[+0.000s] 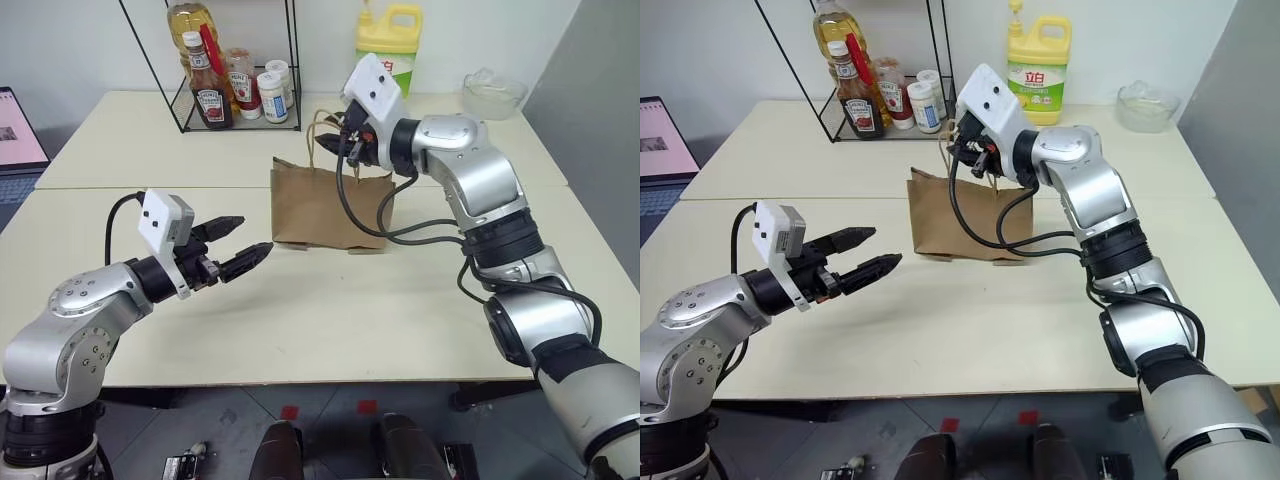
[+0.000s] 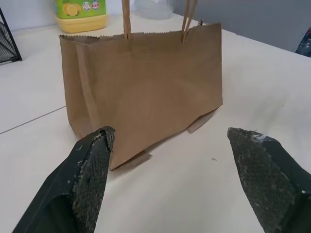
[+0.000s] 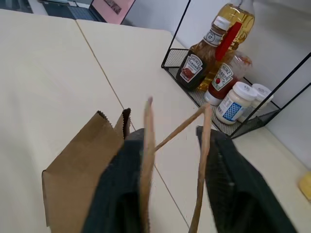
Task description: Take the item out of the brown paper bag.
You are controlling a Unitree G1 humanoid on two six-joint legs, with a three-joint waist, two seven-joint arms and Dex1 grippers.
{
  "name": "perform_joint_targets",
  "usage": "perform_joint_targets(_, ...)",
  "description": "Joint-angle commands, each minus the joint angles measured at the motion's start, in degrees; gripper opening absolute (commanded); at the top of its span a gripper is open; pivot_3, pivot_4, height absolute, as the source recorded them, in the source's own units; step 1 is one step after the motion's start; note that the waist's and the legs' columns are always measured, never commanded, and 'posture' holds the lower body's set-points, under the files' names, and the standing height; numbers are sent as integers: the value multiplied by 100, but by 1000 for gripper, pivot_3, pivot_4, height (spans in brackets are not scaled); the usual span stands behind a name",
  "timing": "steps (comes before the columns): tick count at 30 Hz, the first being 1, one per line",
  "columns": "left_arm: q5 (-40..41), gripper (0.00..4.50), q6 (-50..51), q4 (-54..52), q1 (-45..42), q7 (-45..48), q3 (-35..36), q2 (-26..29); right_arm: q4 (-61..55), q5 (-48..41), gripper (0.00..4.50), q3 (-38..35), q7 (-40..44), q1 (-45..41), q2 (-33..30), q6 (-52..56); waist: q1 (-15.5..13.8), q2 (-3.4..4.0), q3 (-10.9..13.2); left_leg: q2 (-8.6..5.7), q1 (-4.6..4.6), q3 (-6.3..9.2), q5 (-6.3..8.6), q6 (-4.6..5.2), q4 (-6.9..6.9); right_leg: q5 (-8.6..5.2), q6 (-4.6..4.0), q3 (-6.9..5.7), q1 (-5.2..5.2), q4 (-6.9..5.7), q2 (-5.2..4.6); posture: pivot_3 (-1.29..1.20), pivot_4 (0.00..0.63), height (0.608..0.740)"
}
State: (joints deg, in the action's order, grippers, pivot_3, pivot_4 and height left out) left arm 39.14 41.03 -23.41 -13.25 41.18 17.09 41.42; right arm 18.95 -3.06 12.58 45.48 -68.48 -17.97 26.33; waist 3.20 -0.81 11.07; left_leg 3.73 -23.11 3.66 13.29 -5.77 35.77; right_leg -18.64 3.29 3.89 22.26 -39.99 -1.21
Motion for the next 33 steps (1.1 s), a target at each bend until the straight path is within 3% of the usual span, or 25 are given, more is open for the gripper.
perform_joint_targets(1, 18, 3956, -66, -16, -137, 27, -11, 75, -661, -99, 3086, -92, 235, 126, -264, 198, -4, 0, 0, 0, 0, -1, 0, 0, 1, 0, 0, 1, 0, 0, 0, 0, 150, 740)
perform_joint_targets(3, 3, 3956, -65, 34, -288, 39, -93, 90, -1323, -196, 3770, -66, 621, 501, -729, 412, -27, 0, 0, 0, 0, 1, 0, 0, 1, 0, 0, -1, 0, 0, 0, 0, 150, 740)
perform_joint_targets(8, 139, 3956, 55, 224, -823, 143, -230, 117, -3146, -808, 3770, -566, 1165, 1644, -1868, 1345, -117, -2, 0, -1, -7, 7, 0, 0, 5, 0, 0, -8, -1, 4, -1, 0, 150, 740)
perform_joint_targets(9, 138, 3772, 61, 298, -960, 162, -252, 127, -3539, -1018, 3803, -775, 1202, 1898, -2041, 1572, -130, -2, 0, -1, -9, 8, 0, 0, 5, 0, 0, -10, 0, 3, -1, 0, 150, 740)
perform_joint_targets(12, 75, 3052, 21, 582, -1387, 278, -349, 171, -4611, -1781, 3816, -1478, 1051, 2573, -2229, 2412, -138, -3, 0, -2, -12, 15, 0, 0, 6, 0, 0, -15, -1, 3, 1, 0, 150, 740)
perform_joint_targets(16, -371, 1864, -341, 1444, -2367, 308, -618, 125, -5971, -2555, 3816, -2254, 383, 3577, -1982, 3418, -135, -9, -3, -1, -7, 22, 0, 0, 7, 0, 1, -18, -7, 2, 5, 0, 150, 740)
perform_joint_targets(22, -2012, 18, -2158, 4179, -4225, 184, -1491, -299, -7178, -3221, 3816, -2839, -778, 4526, -1230, 4180, -159, -11, -5, -5, -7, 27, -1, 0, 15, 0, 2, -25, -15, 2, 5, 0, 150, 740)
perform_joint_targets(25, -2847, 18, -3310, 6106, -5206, -117, -1832, -609, -7428, -3411, 3816, -2936, -1144, 4751, -1109, 4316, -158, -13, -5, -9, -12, 33, 0, 0, 18, 0, 2, -29, -14, 7, 5, 0, 150, 740)
perform_joint_targets(29, -3474, 18, -4129, 8139, -6098, -53, -2109, -983, -7569, -3688, 3816, -3144, -1511, 4891, -1052, 4376, -150, -13, -5, -10, -27, 33, 0, 1, 17, 1, 2, -31, -5, 11, 5, 0, 150, 740)
perform_joint_targets(33, -3802, 18, -4478, 9170, -6465, 321, -2193, -1207, -7616, -3844, 3816, -3305, -1741, 5066, -1202, 4285, -110, -13, -4, -10, -35, 35, 0, 1, 13, 1, 2, -33, 3, 14, 5, 0, 150, 740)
